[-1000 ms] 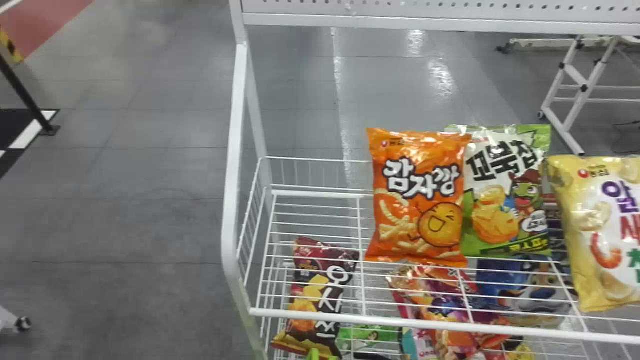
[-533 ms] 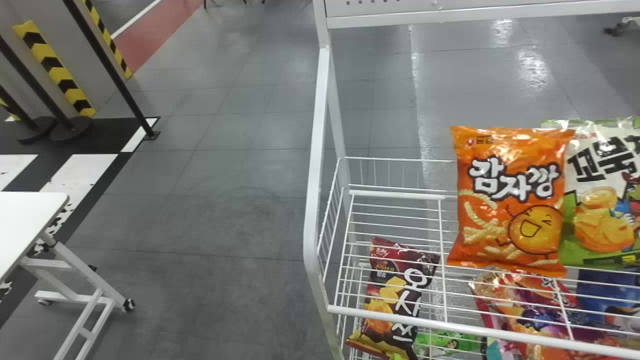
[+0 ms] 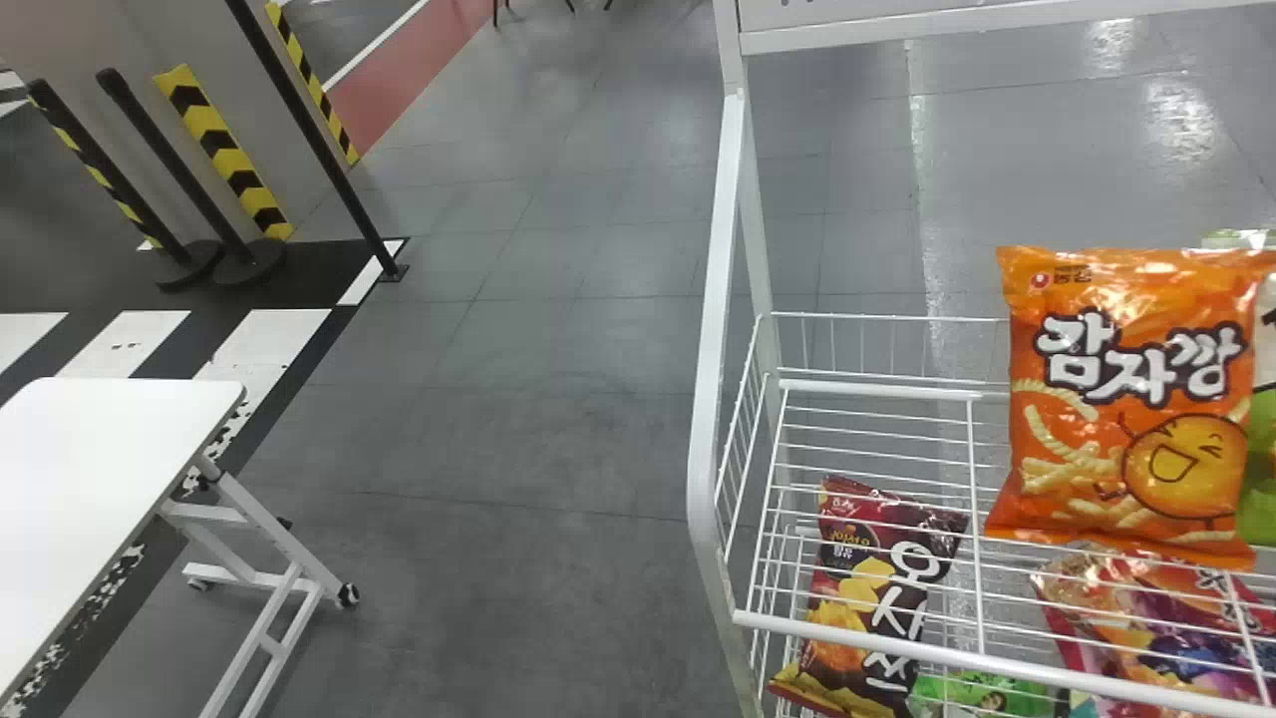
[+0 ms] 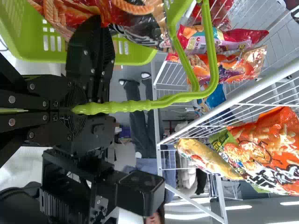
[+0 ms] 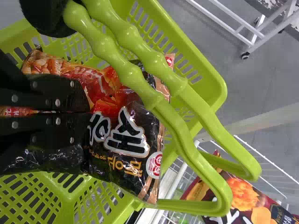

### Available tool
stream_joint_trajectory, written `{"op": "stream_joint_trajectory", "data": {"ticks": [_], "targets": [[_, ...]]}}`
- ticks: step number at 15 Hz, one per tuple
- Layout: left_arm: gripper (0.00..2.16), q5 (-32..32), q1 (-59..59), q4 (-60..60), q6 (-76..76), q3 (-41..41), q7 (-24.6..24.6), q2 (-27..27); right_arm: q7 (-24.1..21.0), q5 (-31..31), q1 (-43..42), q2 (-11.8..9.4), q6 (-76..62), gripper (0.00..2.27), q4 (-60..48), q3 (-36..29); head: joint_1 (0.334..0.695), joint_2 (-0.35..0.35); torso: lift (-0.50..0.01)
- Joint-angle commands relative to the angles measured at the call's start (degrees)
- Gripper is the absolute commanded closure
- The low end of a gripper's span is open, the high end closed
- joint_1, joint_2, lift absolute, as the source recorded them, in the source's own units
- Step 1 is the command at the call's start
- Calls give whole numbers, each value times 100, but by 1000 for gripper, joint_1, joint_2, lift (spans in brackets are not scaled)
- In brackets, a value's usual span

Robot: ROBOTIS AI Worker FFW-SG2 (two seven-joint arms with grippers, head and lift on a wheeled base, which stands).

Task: Hold basket handle with left hand then pick spicy shrimp crackers with right hand and place into basket

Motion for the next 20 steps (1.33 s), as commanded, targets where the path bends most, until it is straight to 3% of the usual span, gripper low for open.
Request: {"op": "stream_joint_trajectory", "data": {"ticks": [1, 7, 12, 14, 15, 18, 19, 20], "targets": [[1895, 0, 5, -13, 0, 0, 0, -32, -1, 43, -9, -4, 151, 56, 23, -35, 695, 332, -37], [1895, 0, 14, -30, -18, -61, 9, -32, -1, -53, -141, 14, 450, 113, 278, -105, 695, 249, -37], [1895, -17, -13, -4, -18, -17, -9, -32, -27, 316, 255, -12, -218, 154, -30, -474, 695, 216, -37], [1895, -17, -39, 14, 0, -8, -9, -32, -27, 676, 422, -65, -271, 151, -364, -685, 695, 170, -37], [1895, -17, -57, 23, 0, -8, -9, -32, -27, 896, 527, -65, -271, 154, -584, -791, 695, 112, -37], [1895, -17, -127, 102, -18, -8, -9, -32, 78, 817, 931, -65, -570, 171, -1287, -1459, 695, -14, -37], [1895, -17, -144, 137, -18, -8, -9, -32, 113, 703, 1081, -65, -939, 178, -1471, -1679, 695, -75, -37], [1895, -17, -153, 154, -18, 0, -9, -32, 236, 659, 1213, -65, -1677, 181, -1542, -1863, 695, -93, -37]]}}
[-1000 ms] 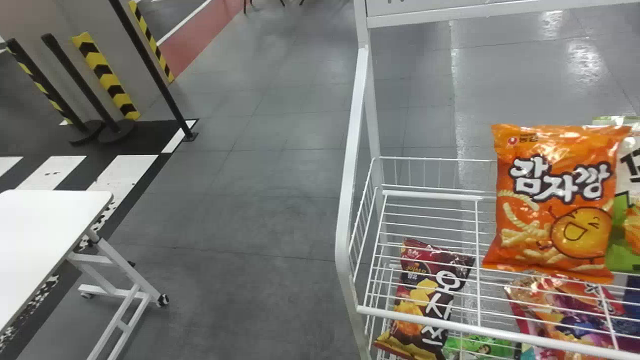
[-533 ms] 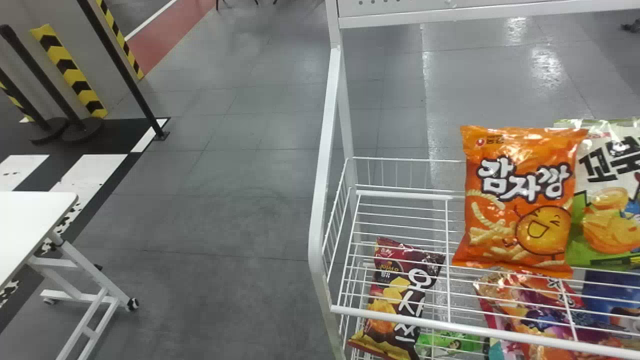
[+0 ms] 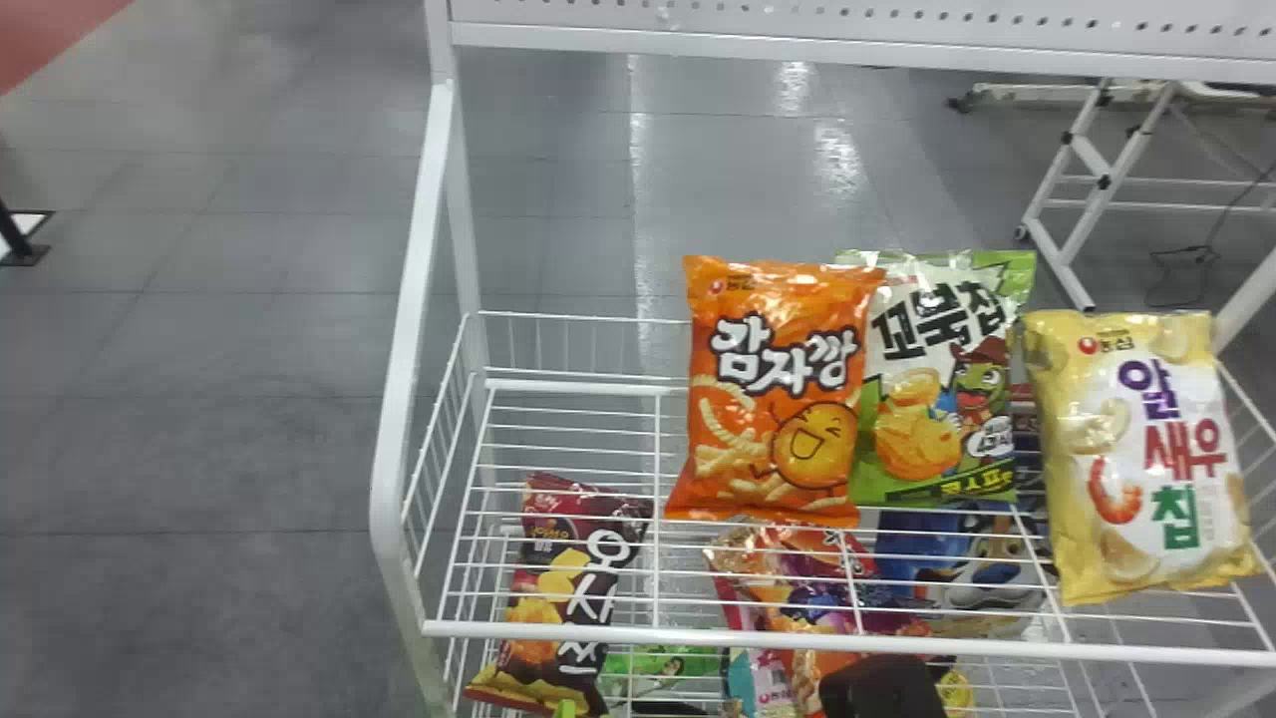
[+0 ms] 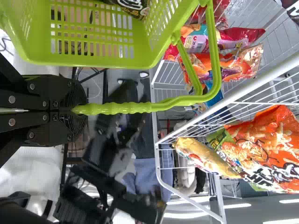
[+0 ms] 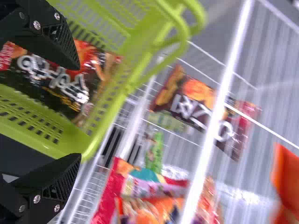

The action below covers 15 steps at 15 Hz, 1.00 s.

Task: Hold basket handle with left hand then pick spicy shrimp crackers with right hand and place into basket

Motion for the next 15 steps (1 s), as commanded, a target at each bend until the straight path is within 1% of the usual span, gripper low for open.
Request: {"op": "stream_joint_trajectory", "data": {"ticks": [1, 4, 7, 11, 13, 14, 15], "targets": [[1895, 0, -13, 45, -2, 8, 0, -32, 176, -99, 341, 1, -1603, 181, -192, -433, 695, -103, -37], [1895, 0, -22, 89, -89, 17, -9, -32, 396, -108, 411, 10, -2763, 181, -60, -671, 695, -102, -37], [1895, 0, -83, 142, -89, -1, 0, -32, 439, -38, 473, 10, -4855, 181, 599, -644, 695, -114, -37], [1895, -9, -154, 194, -89, -1, 18, -32, 141, 164, 552, 10, -6701, 181, 1372, -442, 695, -146, -37], [1895, -9, -162, 203, -89, -18, 18, -32, -193, 454, 605, 10, -7369, 184, 1645, -231, 695, -160, -37], [1895, -9, -171, 203, -89, -18, 18, -32, -492, 665, 692, 1, -7844, 188, 1741, -73, 695, -171, -37], [1895, -9, -171, 203, -89, -18, 9, -32, -527, 656, 701, 1, -7914, 188, 1777, -64, 695, -179, -37]]}}
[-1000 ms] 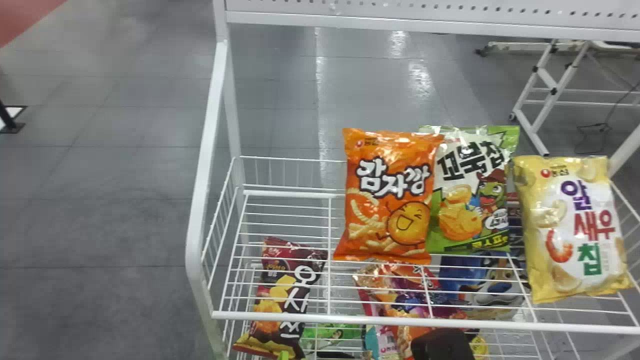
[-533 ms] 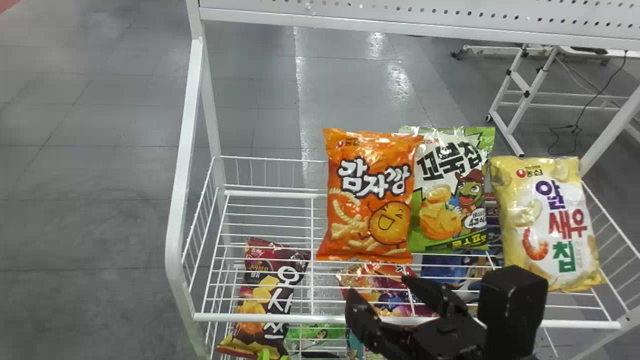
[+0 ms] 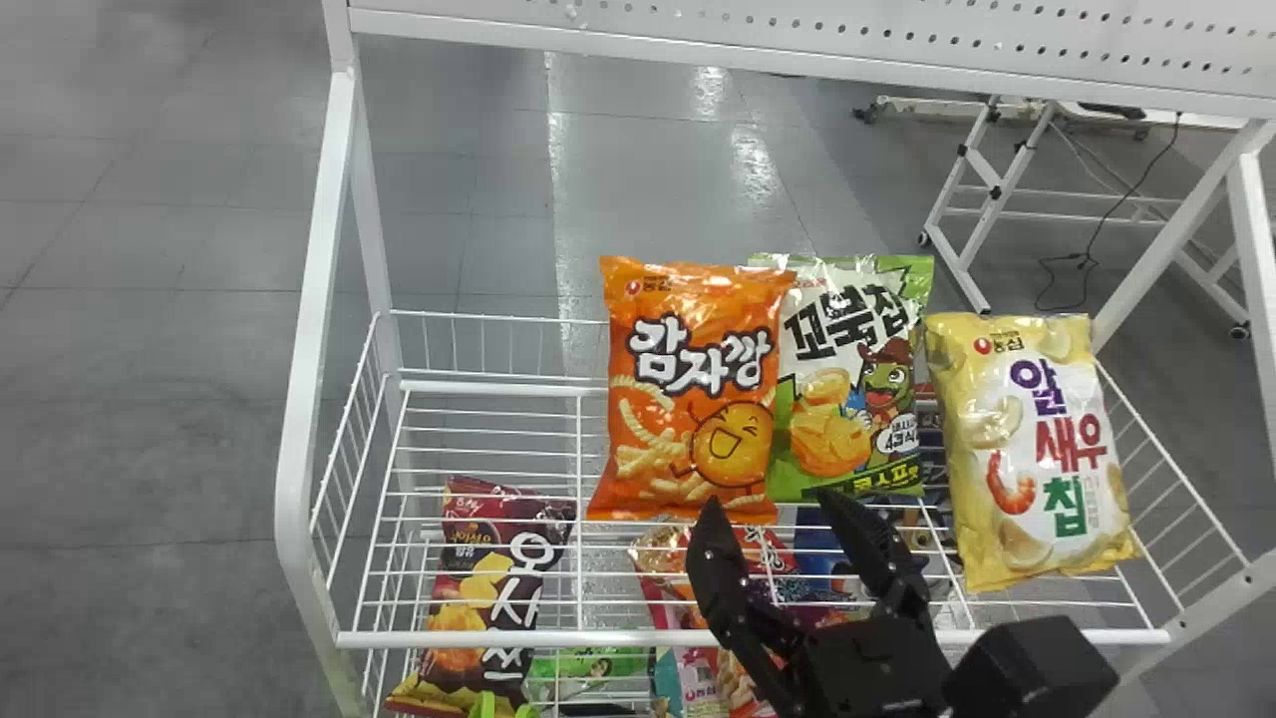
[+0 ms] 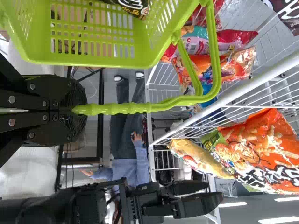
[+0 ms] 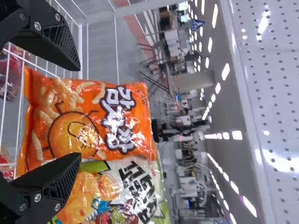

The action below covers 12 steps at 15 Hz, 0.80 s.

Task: Hold basket handle with left hand then pick spicy shrimp crackers with right hand and place into basket

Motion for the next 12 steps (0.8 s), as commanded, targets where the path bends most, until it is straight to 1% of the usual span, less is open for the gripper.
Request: {"op": "stream_joint_trajectory", "data": {"ticks": [1, 4, 8, 12], "targets": [[1895, 0, -11, 10, 18, 7, -12, -32, -30, 57, 42, -11, -227, 188, 97, 48, 695, -183, -37], [1895, 18, -2, 36, 18, 24, -56, -32, 101, 22, 42, -46, -192, 188, 105, -163, 695, -188, -37], [1895, 36, 24, 45, 18, 68, -91, -32, 93, 22, 86, -37, -87, 188, 114, -260, 695, -213, -37], [1895, 71, 68, 18, 18, 95, -126, -32, 93, 101, 130, -37, -122, 188, 105, -286, 695, -221, -37]]}}
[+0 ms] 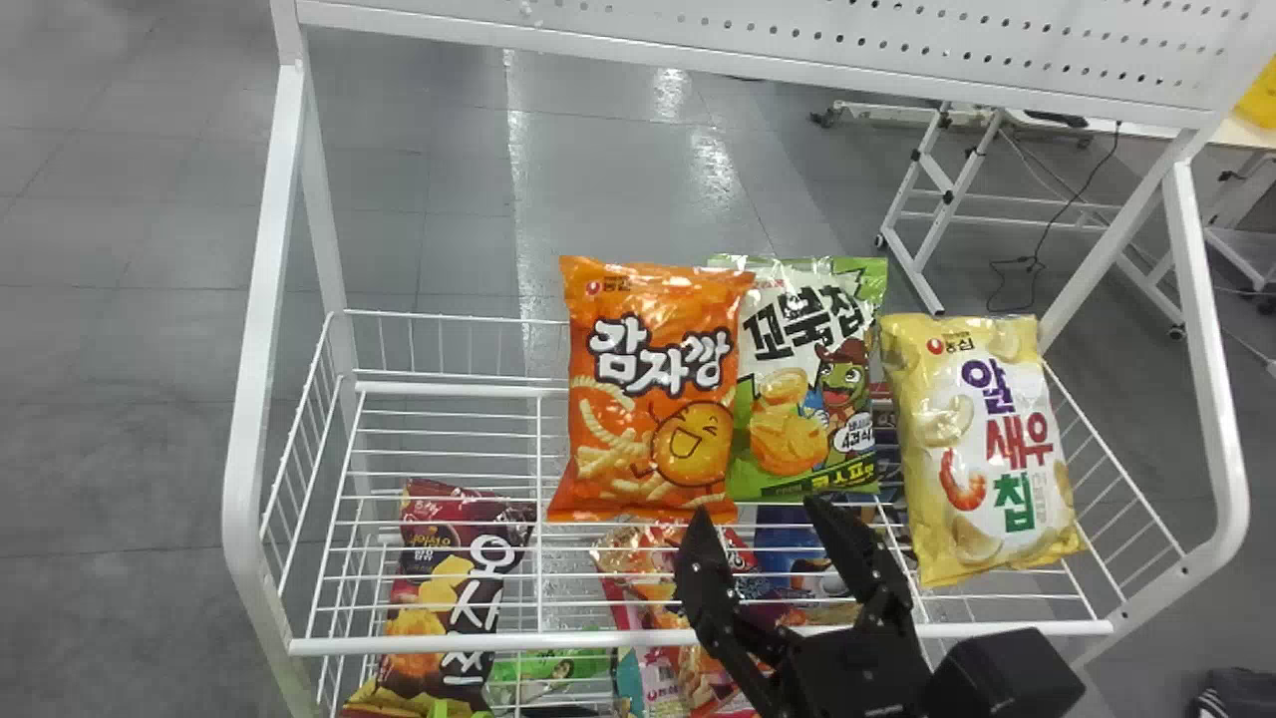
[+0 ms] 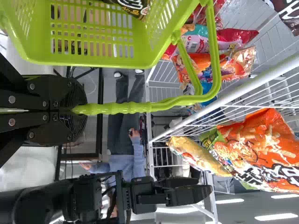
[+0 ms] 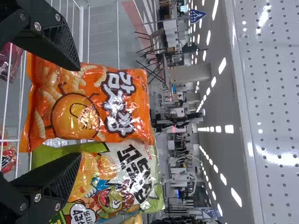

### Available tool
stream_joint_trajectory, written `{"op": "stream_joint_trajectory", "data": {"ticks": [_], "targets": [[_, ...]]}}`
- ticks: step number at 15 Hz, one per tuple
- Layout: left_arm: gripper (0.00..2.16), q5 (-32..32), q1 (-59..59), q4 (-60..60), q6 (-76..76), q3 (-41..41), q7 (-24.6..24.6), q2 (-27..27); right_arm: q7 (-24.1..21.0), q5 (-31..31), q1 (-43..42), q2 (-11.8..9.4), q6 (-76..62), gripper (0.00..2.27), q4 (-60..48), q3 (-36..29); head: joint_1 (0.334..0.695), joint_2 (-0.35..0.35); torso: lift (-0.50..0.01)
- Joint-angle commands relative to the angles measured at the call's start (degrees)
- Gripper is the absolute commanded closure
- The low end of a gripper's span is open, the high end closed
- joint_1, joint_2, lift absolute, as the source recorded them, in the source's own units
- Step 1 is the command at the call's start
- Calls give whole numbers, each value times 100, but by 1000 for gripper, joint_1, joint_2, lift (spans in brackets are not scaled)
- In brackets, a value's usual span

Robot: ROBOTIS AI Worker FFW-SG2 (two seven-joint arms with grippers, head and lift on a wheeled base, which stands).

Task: Hold basket handle with left hand then pick spicy shrimp crackers with right hand and place into basket

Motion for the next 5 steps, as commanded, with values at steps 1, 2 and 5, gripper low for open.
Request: {"op": "stream_joint_trajectory", "data": {"ticks": [1, 2, 5], "targets": [[1895, 35, 35, -33, 0, 8, -7, -32, 0, 7, 20, 0, -34, 188, -17, -11, 695, -223, -37], [1895, 44, 44, -51, 0, 8, -7, -32, 0, 7, 20, 0, -34, 188, -17, -11, 695, -225, -37], [1895, 53, 53, -86, 0, 17, -7, -32, 0, 16, 20, 8, -52, 188, -8, -2, 695, -228, -37]]}}
